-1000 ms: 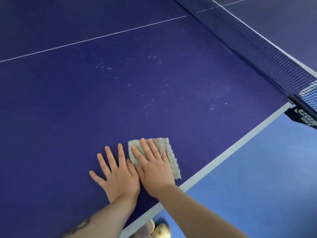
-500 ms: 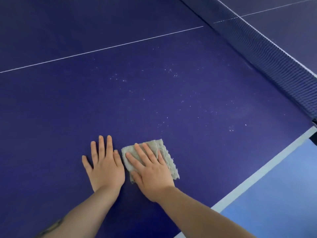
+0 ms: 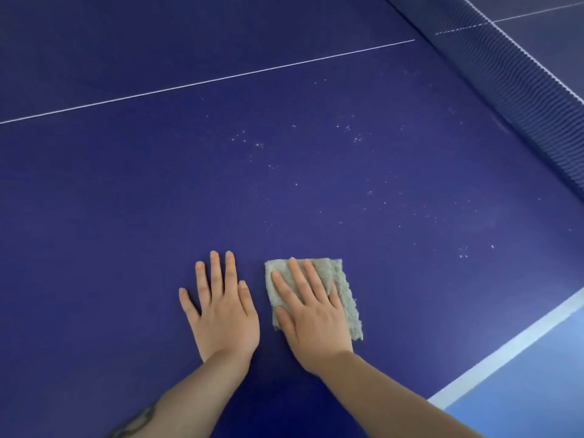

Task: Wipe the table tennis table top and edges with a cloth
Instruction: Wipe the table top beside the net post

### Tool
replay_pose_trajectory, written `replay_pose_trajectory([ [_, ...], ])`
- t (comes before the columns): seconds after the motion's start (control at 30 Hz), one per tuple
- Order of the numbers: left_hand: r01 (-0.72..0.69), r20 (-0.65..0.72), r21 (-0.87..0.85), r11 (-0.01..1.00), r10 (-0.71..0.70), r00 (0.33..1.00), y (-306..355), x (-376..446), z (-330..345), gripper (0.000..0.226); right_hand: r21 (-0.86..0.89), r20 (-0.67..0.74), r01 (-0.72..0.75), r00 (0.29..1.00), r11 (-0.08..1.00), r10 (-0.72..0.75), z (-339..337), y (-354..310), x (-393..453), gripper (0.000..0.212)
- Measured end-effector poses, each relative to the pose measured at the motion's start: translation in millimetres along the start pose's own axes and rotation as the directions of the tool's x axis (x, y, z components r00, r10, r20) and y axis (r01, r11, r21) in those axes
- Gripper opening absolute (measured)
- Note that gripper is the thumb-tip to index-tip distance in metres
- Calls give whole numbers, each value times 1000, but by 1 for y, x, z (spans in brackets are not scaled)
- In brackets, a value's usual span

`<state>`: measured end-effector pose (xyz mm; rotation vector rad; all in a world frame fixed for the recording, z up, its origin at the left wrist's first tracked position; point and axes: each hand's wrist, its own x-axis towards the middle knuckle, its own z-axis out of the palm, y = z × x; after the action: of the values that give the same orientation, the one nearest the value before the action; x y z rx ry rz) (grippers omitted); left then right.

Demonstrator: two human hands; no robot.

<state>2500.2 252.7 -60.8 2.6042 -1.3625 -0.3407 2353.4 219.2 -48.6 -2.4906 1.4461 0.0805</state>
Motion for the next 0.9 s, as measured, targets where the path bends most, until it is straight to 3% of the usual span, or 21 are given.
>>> replay_pose_trajectory([
  [0.07, 0, -9, 2, 1000, 0, 1000, -1, -1, -1, 56, -3, 31, 83, 996, 997, -83, -7, 6, 30, 58],
  [0.1, 0, -6, 3, 1000, 0, 1000, -2, -2, -1, 59, 46, 63, 37, 997, 998, -40, -11, 14, 43, 61],
  [0.2, -26, 14, -24, 999, 27, 1000, -9, 8, -5, 58, 83, 25, -291, 957, 953, 290, -21, 38, 49, 60],
  [0.27, -36, 31, -18, 999, 36, 999, -24, 23, -11, 54, 98, 35, -384, 923, 918, 382, -15, 34, 28, 57],
  [0.4, 26, 2, 10, 1000, -26, 1000, -50, 44, -24, 55, 20, -6, -42, 999, 999, 42, 3, -18, 1, 54],
  [0.5, 23, -8, 5, 1000, -23, 1000, -48, 46, -25, 55, -24, 48, 192, 980, 981, -191, 0, -43, 48, 52],
  [0.57, 19, -14, 14, 1000, -19, 1000, -48, 46, -24, 56, -18, 60, 254, 966, 967, -253, -9, -40, 90, 56],
  [0.67, 25, -13, 17, 1000, -25, 1000, -49, 47, -23, 57, 6, 66, -37, 997, 999, 37, -26, -8, 127, 57],
  [0.77, 23, -13, 31, 999, -22, 1000, -49, 48, -22, 57, 140, 3, -363, 931, 921, 366, -30, 22, 108, 56],
  [0.83, 22, -11, 25, 999, -22, 1000, -51, 49, -22, 57, 150, -13, -380, 922, 913, 386, -24, 10, 81, 55],
  [0.9, 14, -14, 11, 1000, -14, 1000, -53, 49, -23, 57, 121, 10, -223, 975, 967, 224, -18, -15, 65, 57],
])
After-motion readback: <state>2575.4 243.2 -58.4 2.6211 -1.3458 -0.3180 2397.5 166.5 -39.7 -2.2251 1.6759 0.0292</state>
